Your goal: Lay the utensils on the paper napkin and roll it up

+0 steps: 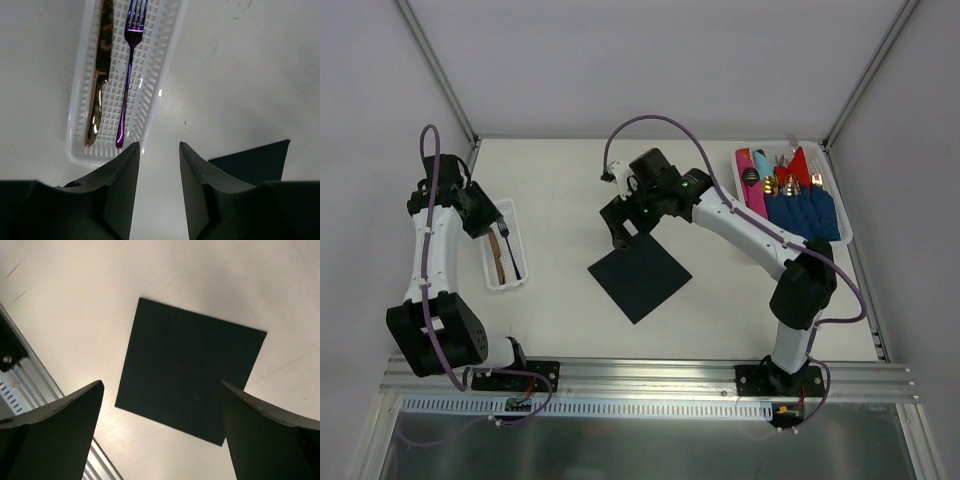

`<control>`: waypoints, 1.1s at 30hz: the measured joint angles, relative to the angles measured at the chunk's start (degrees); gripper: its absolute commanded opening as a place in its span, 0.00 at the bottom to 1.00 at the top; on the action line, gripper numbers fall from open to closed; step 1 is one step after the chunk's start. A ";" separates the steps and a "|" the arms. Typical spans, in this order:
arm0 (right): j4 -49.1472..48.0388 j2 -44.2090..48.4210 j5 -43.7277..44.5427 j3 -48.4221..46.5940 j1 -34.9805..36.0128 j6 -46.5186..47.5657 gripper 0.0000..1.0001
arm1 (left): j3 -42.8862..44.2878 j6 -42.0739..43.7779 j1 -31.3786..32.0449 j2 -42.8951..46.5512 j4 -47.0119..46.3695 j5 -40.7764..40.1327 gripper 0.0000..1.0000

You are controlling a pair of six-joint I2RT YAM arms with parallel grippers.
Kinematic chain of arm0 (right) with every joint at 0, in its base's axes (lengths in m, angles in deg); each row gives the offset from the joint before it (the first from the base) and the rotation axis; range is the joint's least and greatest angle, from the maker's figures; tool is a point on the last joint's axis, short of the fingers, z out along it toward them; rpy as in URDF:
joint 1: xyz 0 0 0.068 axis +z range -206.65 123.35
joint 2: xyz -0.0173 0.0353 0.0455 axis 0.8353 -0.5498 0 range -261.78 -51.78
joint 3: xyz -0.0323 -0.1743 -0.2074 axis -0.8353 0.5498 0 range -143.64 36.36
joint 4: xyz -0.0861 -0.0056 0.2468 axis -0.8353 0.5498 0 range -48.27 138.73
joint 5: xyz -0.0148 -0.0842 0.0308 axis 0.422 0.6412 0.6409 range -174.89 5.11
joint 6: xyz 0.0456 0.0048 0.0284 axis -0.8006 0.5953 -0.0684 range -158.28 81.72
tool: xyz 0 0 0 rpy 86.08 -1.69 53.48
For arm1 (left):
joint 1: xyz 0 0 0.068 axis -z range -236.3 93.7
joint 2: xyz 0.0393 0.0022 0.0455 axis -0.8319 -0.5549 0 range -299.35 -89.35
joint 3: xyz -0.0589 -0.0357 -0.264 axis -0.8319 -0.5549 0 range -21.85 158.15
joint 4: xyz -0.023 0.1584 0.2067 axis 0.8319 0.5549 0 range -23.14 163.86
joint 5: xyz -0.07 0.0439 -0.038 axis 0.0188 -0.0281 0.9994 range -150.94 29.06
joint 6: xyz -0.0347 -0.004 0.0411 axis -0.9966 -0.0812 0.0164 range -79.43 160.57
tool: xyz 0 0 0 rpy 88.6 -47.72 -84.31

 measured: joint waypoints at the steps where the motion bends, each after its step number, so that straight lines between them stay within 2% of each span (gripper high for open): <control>1: -0.07 0.92 -0.74 0.96 -0.24 0.02 0.99 | 0.44 0.17 -0.44 -1.36 0.24 -0.22 0.37; 6: 0.28 4.00 -4.02 7.58 -2.86 0.57 0.99 | 2.21 0.63 -1.79 -8.26 0.83 -1.73 0.39; 14: 1.11 5.49 -9.03 14.47 -5.90 2.08 0.99 | 3.87 1.88 -1.79 -18.80 0.76 -5.88 0.36; 27: 1.84 6.58 -14.84 18.58 -8.11 2.75 0.99 | 3.72 2.97 -1.81 -25.86 -3.74 -5.49 0.34; 33: 2.29 6.62 -16.06 18.88 -8.57 3.15 0.99 | 2.93 3.28 -1.79 -26.21 -4.55 -7.34 0.40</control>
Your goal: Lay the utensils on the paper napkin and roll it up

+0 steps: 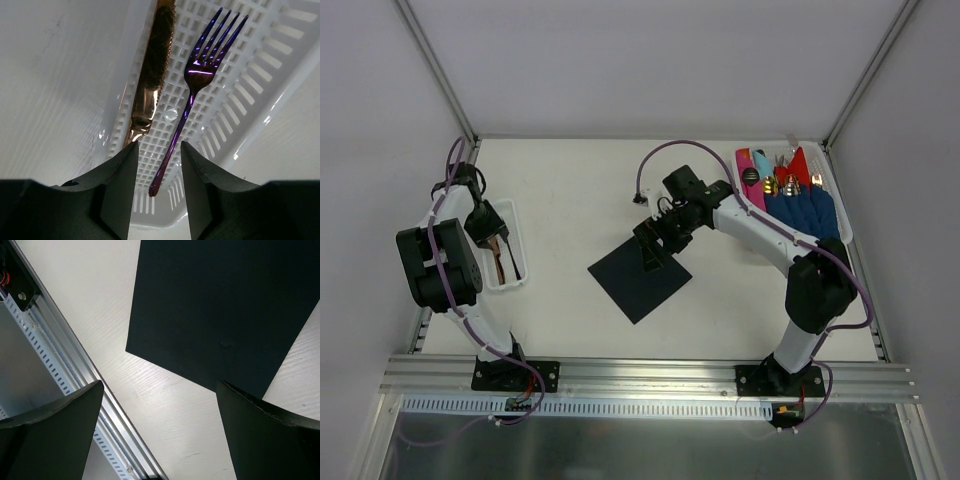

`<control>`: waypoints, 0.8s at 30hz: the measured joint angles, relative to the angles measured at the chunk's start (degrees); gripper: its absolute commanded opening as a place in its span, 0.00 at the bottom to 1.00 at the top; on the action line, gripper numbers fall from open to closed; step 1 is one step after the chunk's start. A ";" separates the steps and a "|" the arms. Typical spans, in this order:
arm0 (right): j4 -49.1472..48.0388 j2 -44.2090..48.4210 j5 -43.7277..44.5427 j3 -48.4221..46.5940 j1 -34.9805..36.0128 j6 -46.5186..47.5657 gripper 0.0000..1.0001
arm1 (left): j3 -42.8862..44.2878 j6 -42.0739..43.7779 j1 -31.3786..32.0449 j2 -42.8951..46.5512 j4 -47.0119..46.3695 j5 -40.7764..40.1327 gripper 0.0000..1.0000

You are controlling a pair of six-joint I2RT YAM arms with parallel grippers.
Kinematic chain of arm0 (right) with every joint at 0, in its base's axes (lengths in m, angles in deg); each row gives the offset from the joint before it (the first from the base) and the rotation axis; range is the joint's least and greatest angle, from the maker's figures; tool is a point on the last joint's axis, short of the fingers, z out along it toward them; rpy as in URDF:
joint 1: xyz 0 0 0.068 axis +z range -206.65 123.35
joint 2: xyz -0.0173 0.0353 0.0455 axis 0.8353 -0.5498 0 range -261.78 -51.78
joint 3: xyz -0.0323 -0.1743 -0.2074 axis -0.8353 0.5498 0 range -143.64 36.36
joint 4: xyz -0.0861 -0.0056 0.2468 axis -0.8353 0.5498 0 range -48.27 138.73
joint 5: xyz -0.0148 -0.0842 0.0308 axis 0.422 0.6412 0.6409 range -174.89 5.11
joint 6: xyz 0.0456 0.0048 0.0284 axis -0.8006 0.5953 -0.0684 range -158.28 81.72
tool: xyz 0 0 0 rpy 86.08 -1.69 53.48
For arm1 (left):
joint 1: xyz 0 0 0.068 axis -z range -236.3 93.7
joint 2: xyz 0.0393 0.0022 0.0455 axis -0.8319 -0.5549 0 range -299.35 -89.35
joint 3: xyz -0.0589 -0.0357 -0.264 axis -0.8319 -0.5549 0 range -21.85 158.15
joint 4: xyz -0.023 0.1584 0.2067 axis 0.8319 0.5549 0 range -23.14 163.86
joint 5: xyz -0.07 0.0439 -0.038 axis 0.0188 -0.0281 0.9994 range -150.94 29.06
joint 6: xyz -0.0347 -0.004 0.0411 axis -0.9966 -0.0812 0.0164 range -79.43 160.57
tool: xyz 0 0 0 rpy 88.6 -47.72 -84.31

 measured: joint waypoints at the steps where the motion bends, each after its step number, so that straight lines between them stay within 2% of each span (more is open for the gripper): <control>1: 0.04 0.00 -0.13 0.00 -0.09 0.11 0.99 | -0.37 0.09 -0.02 0.00 -0.02 -0.37 0.41; 24: 3.26 -2.60 -2.29 -2.10 -2.38 1.40 0.99 | -4.55 1.64 0.96 -0.55 -1.31 -6.43 0.42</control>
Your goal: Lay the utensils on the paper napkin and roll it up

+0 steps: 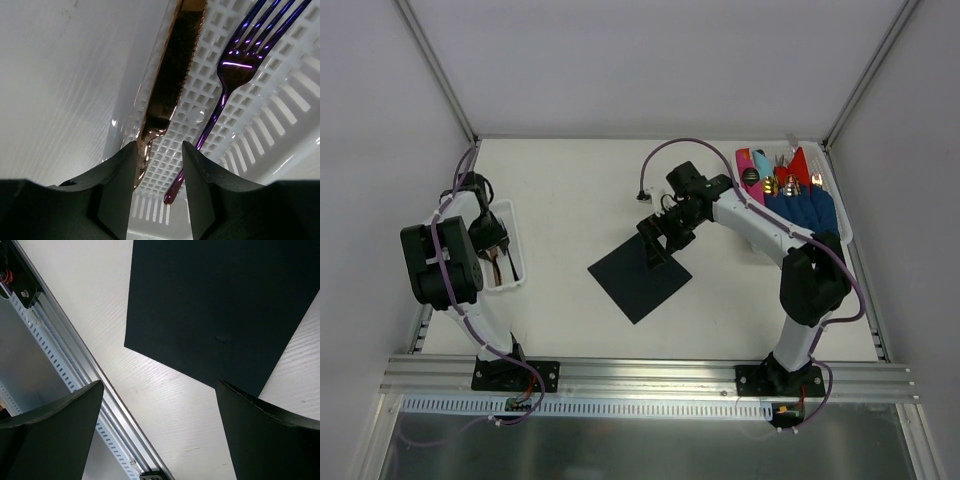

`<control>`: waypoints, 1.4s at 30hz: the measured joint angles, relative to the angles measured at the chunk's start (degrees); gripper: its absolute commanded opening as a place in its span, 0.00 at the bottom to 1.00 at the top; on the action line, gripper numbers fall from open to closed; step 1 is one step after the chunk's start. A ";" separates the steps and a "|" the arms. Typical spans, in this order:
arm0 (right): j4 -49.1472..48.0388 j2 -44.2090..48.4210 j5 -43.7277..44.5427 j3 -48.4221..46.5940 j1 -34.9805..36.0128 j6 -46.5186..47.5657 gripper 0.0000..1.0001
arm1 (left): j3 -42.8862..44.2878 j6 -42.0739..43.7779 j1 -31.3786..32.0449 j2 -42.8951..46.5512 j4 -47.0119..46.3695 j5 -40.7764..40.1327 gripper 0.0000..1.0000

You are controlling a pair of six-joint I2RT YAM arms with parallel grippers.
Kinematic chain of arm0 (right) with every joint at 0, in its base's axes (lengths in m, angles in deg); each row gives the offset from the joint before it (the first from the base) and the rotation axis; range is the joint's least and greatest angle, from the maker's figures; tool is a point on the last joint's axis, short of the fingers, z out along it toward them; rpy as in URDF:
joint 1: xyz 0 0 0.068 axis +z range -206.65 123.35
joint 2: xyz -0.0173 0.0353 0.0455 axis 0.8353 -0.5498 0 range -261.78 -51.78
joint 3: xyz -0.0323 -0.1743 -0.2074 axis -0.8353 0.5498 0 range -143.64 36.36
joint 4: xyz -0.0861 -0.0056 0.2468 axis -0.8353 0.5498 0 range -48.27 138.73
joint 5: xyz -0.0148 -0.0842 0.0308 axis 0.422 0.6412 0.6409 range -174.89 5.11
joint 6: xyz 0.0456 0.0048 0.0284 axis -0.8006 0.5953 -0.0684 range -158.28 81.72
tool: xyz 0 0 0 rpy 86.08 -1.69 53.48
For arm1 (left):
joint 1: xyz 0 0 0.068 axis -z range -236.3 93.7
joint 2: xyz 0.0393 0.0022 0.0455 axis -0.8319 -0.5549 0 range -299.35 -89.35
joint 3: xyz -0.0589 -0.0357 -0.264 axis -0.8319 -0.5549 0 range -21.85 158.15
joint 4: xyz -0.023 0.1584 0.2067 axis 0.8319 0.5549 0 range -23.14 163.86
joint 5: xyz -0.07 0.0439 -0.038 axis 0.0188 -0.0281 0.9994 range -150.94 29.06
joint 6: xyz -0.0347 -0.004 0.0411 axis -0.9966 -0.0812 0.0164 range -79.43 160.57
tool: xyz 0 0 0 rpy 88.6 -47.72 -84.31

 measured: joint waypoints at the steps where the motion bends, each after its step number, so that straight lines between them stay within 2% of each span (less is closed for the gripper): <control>1: 0.15 -0.24 -0.13 -0.26 -0.17 0.00 0.99 | -0.26 -0.02 0.31 -0.24 -0.13 -0.04 0.42; 6: 0.57 -0.87 -0.57 -1.42 -1.11 -0.02 0.99 | -0.66 -0.11 1.05 -1.62 -0.59 -1.42 0.39; 13: 0.90 -1.22 -1.22 -2.12 -1.81 -0.07 0.99 | -0.59 -0.28 0.96 -1.97 -0.92 -1.42 0.23; 14: 0.87 -1.22 -1.36 -2.14 -1.88 -0.07 0.99 | -0.46 -0.26 1.05 -1.97 -1.03 -1.20 0.14; 17: 1.07 -1.22 -1.57 -2.14 -2.03 -0.07 0.99 | 0.39 -0.15 1.44 -1.97 -1.49 0.17 0.07; 28: 1.22 -1.25 -2.01 -2.14 -2.60 -0.26 0.99 | 0.46 -0.72 1.81 -2.14 -4.46 2.67 0.13; 34: 1.27 -1.25 -2.03 -2.23 -2.80 -0.28 0.99 | 0.39 -0.79 1.84 -2.12 -4.66 2.64 0.20; 42: 1.75 -1.55 -2.10 -3.39 -3.04 -0.66 0.99 | -0.15 -0.70 1.84 -2.10 -5.09 1.40 0.20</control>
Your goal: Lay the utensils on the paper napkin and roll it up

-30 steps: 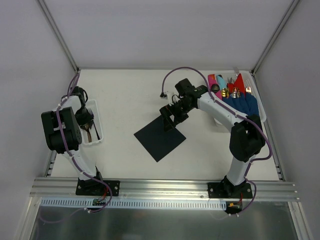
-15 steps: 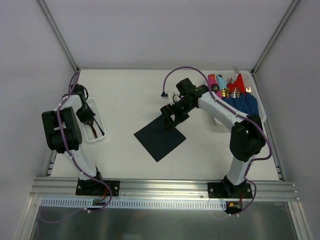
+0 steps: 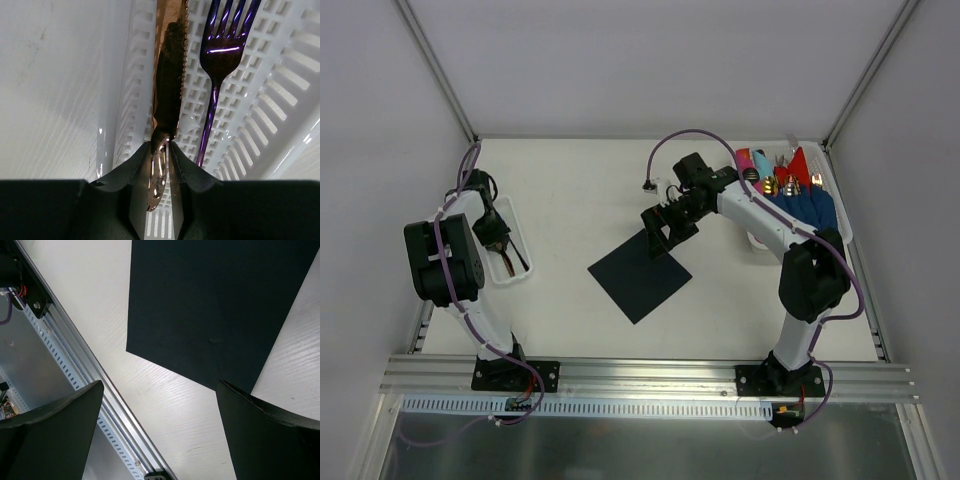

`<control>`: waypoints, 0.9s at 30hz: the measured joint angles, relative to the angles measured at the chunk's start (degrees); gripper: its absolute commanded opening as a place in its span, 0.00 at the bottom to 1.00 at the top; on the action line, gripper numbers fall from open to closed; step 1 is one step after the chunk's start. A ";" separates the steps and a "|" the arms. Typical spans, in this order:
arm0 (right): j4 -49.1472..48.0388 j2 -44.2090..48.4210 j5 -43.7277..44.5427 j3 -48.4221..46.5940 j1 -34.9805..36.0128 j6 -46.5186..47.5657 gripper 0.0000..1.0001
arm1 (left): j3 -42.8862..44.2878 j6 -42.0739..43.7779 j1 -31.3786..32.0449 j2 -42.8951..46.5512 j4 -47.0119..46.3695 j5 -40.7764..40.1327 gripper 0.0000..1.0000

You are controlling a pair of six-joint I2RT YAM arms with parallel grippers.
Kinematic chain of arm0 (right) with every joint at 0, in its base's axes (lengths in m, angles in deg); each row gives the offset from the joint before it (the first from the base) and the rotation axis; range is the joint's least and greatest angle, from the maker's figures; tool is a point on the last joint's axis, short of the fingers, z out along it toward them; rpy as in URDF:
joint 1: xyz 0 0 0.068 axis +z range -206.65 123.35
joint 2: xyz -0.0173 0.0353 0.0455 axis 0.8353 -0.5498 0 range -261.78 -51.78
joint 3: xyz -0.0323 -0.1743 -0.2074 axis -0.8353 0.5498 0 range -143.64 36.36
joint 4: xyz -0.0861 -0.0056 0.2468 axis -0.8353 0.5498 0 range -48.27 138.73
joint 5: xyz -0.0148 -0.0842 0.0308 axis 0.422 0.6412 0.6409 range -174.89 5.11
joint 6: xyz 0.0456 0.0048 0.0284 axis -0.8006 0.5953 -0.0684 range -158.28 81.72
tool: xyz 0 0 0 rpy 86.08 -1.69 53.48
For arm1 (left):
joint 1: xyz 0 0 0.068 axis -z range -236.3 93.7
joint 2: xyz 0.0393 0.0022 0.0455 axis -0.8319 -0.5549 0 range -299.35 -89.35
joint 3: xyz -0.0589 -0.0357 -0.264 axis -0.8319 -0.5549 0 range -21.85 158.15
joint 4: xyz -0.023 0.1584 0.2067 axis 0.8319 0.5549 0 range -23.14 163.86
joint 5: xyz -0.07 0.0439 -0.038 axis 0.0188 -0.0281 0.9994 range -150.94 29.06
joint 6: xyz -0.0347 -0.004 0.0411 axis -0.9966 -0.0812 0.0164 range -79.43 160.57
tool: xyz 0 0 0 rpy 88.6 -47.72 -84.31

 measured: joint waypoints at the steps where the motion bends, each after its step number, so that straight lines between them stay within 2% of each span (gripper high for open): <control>1: 0.04 -0.07 -0.04 -0.26 0.00 -0.04 0.99 | -0.13 0.04 0.00 0.09 -0.11 -0.07 0.20; 7: 0.42 -0.85 -1.05 -1.11 0.00 -0.48 0.99 | -0.46 0.28 0.33 0.22 -0.37 -0.61 0.24; 14: 0.57 -0.98 -1.22 -1.14 -0.07 -0.61 0.99 | -0.48 0.31 0.37 -0.59 -0.50 -0.76 0.23; 17: 0.83 -1.18 -1.33 -1.68 -0.31 -0.63 0.99 | -0.35 0.46 0.37 -0.68 -0.44 -0.74 0.17; 21: 0.81 -1.31 -1.40 -1.99 -0.57 -0.66 0.99 | -0.26 0.79 0.46 -0.68 -0.48 -0.76 0.00; 27: 0.87 -1.31 -1.42 -1.99 -0.63 -0.68 0.99 | -0.26 1.42 0.66 -0.20 -0.39 -0.85 0.00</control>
